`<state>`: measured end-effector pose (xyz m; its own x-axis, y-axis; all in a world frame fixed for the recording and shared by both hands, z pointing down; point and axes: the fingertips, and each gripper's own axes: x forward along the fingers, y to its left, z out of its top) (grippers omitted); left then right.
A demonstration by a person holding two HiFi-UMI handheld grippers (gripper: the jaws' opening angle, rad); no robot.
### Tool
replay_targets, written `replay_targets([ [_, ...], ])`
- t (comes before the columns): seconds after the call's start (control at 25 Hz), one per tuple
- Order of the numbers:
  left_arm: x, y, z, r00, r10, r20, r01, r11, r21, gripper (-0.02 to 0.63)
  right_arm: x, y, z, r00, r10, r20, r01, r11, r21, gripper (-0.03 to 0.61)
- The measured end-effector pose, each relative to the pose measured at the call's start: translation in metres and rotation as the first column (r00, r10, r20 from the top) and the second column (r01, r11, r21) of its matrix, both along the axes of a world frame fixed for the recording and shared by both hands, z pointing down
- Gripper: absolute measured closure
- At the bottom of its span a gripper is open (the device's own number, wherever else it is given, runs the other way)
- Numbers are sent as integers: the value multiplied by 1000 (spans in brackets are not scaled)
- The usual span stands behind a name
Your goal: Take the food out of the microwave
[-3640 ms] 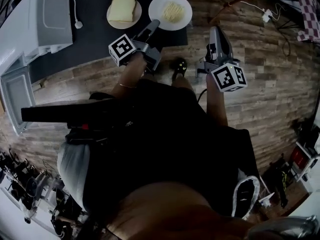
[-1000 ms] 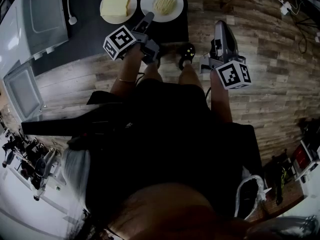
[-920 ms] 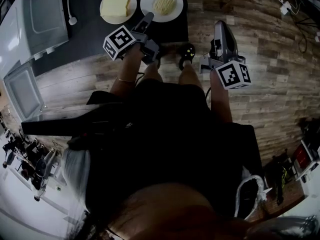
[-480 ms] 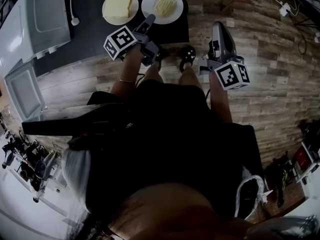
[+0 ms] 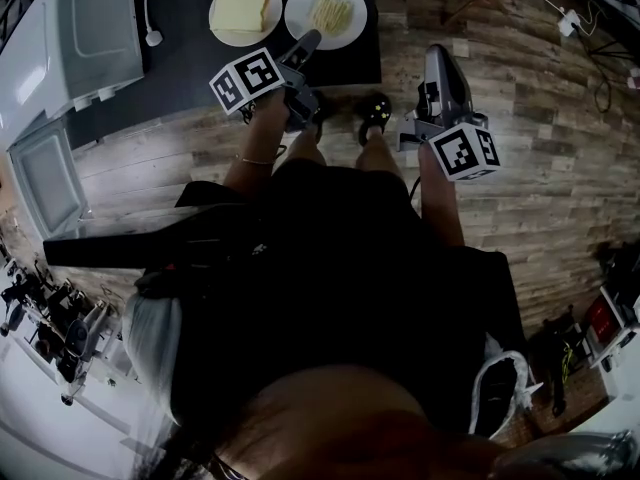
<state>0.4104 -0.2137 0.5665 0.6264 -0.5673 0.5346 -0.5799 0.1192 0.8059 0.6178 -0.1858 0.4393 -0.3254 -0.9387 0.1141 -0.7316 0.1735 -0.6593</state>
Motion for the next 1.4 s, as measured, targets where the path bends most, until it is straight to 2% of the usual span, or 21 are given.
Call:
replay_targets([
  [0.2, -3, 2, -8, 999, 16, 36, -17, 999, 37, 372, -9, 0, -5, 1000, -18, 6, 18, 1000, 2, 578],
  [0.48, -5, 10, -4, 993, 62, 96, -65, 998, 25, 341, -17, 0, -10, 999, -39, 5, 39, 999, 15, 578],
  [0.6, -6, 9, -8, 990, 79, 119, -84, 996, 43, 336, -18, 0, -12, 999, -41, 0, 41, 999, 19, 578],
  [1.08, -1, -2, -58, 999, 45, 19, -48, 980, 193, 342, -33, -8, -29, 997, -76, -8, 76, 995, 60, 578],
  [1.12, -1, -3, -63, 999, 40, 7, -41, 977, 209, 352, -34, -8, -31, 997, -79, -11, 79, 995, 63, 578],
  [1.2, -2, -4, -71, 1000, 27, -1, -26, 970, 243, 416, -36, -9, -33, 996, -86, -15, 86, 994, 67, 578],
  [1.28, -5, -6, -78, 1000, 17, 18, -21, 960, 278, 495, -39, -10, -35, 995, -96, -17, 97, 993, 73, 578],
  [1.4, -10, -7, -88, 998, 6, 61, -26, 945, 326, 573, -46, -11, -40, 992, -120, -26, 122, 988, 91, 578],
])
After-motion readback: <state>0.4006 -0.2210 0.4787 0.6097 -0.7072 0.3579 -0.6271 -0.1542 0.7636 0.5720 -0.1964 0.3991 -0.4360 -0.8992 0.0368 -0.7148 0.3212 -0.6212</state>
